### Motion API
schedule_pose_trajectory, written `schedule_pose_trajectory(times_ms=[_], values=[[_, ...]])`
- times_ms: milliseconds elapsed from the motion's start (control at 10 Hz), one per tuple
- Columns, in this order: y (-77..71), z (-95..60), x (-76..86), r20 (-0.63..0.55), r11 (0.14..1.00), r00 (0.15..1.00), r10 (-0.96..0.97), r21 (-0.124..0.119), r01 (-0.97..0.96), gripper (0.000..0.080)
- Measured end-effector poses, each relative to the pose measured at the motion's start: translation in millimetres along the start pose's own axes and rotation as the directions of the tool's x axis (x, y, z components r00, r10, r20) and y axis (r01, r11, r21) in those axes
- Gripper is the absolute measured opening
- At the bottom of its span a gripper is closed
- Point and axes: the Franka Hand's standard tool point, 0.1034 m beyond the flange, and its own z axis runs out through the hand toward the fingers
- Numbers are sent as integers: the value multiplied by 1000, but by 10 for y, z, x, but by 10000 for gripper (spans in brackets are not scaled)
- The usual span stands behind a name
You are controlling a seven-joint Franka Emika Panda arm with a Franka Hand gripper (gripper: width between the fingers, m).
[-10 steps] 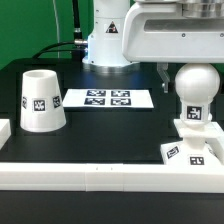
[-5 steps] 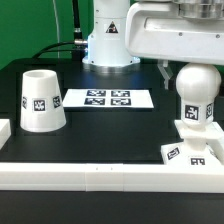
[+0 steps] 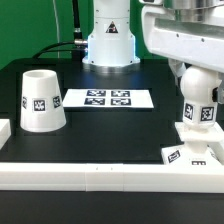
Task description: Assemble lamp
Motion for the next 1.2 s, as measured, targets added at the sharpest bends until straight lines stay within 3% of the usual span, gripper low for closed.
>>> schedule_pose_trajectory(times_ms=[500,600,700,900,1200], values=[[-25,6,-6,45,970,969,242,19,-243,579],[-23,6,-3,42,982,982,186,20,-186,579],[-15,8,-1,41,993,993,113,20,-114,677],[34,2,-32,55,1000,998,-5,-12,6,694],[34,1,-31,57,973,971,-231,3,232,699]])
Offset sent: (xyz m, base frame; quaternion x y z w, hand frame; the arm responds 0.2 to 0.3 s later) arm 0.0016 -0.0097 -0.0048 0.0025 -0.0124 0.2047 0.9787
